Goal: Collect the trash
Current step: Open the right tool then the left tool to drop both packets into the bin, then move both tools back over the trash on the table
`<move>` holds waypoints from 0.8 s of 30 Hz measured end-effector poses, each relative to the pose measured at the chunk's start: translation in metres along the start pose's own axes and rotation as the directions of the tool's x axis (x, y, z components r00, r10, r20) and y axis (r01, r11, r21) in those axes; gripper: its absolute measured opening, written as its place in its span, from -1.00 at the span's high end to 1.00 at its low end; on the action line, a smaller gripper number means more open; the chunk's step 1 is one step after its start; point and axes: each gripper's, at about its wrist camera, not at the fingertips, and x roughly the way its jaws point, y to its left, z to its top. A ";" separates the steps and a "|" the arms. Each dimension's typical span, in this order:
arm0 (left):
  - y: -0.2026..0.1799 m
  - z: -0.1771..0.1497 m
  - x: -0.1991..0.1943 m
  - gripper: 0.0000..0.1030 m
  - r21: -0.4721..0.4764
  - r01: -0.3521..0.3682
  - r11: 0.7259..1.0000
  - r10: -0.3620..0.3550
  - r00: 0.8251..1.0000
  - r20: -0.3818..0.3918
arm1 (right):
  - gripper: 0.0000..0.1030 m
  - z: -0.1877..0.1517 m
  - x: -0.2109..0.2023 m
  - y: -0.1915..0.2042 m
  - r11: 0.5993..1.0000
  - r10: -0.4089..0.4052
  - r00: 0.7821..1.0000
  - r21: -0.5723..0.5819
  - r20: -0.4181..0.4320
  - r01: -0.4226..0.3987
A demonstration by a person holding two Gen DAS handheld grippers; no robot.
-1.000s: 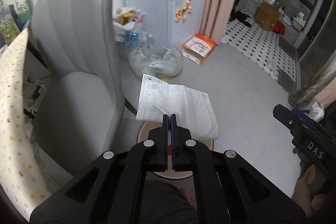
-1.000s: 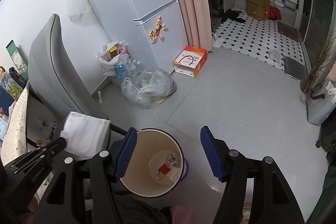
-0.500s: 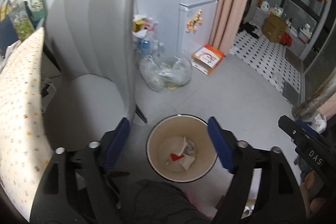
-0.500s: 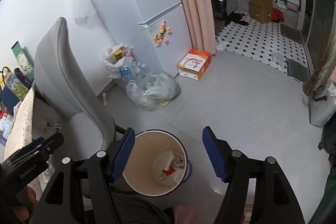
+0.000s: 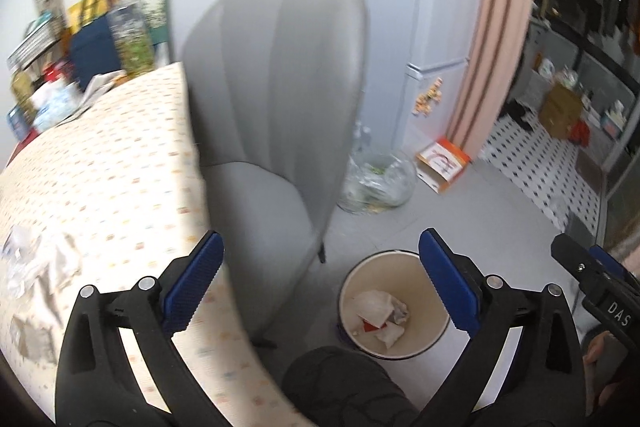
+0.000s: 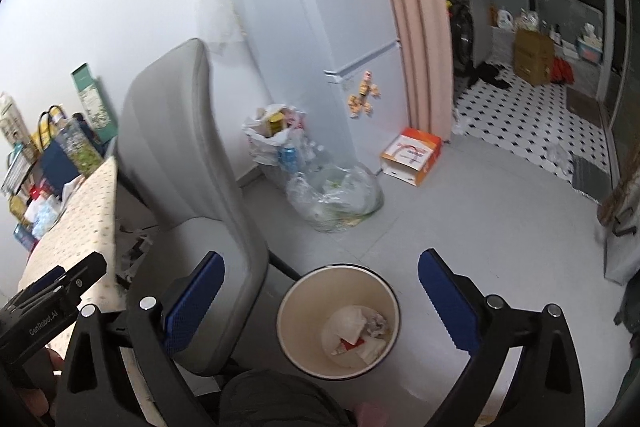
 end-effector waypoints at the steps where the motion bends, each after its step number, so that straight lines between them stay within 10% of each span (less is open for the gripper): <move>1: 0.009 -0.001 -0.004 -0.88 -0.014 -0.007 1.000 0.007 1.000 0.007 | -0.85 0.000 -0.003 0.008 1.000 0.006 1.000 -0.014 0.005 -0.006; 24: 0.179 -0.046 -0.099 -0.88 -0.291 -0.131 0.948 0.172 0.978 0.120 | -0.85 -0.031 -0.068 0.171 0.945 0.179 0.983 -0.283 0.035 -0.162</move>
